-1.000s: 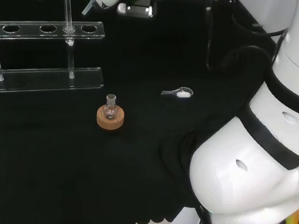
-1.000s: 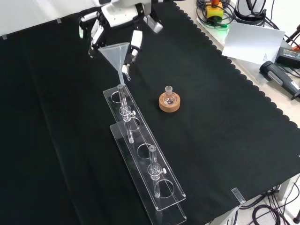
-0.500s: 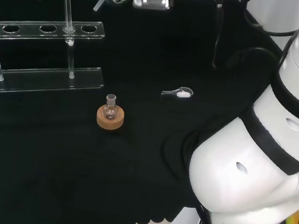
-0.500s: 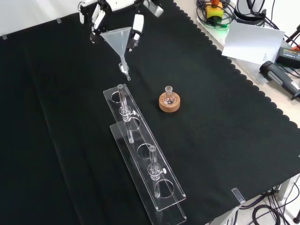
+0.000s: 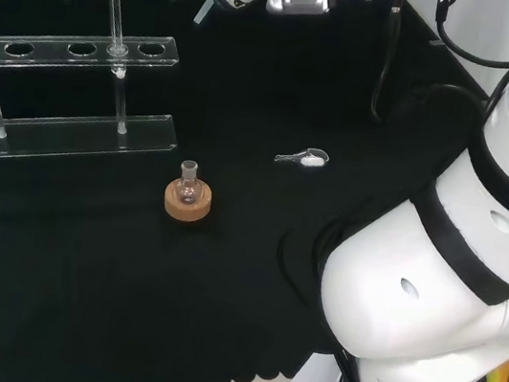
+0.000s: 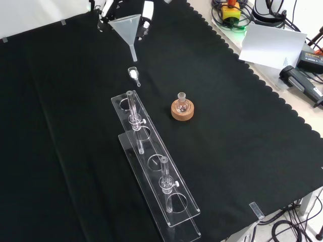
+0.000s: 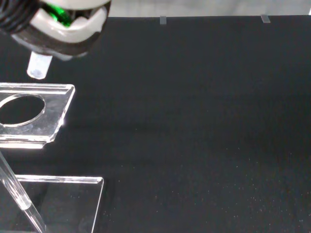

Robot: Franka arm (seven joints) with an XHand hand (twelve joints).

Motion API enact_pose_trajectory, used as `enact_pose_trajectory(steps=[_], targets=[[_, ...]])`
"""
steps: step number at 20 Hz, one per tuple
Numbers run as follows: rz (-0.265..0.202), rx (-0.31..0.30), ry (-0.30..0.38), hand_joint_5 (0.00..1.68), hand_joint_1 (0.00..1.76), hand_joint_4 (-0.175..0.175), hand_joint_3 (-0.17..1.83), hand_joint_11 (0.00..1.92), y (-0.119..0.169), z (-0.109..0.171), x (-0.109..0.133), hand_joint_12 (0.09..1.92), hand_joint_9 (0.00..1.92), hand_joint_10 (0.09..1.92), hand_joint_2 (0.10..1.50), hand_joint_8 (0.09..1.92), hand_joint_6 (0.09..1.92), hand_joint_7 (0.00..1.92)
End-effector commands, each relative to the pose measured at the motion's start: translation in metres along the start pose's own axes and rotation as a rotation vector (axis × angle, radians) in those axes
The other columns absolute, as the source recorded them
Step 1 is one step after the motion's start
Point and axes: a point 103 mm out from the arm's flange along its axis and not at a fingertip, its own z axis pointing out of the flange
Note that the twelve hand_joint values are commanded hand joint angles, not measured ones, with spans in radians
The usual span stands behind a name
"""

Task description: Pick up the funnel from the transparent funnel stand.

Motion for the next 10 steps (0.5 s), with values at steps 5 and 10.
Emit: enact_pose_trajectory(steps=[5,10], targets=[[-0.009,-0.007,0.010,0.88,0.90,0.064,0.53,0.00,-0.0015,-0.0017,-0.0050,1.17,0.86,0.32,0.62,0.28,0.28,1.18],[-0.002,-0.013,0.012,0.88,0.90,0.065,0.54,0.00,-0.0051,-0.0041,-0.0035,1.17,0.86,0.32,0.62,0.28,0.28,1.18]])
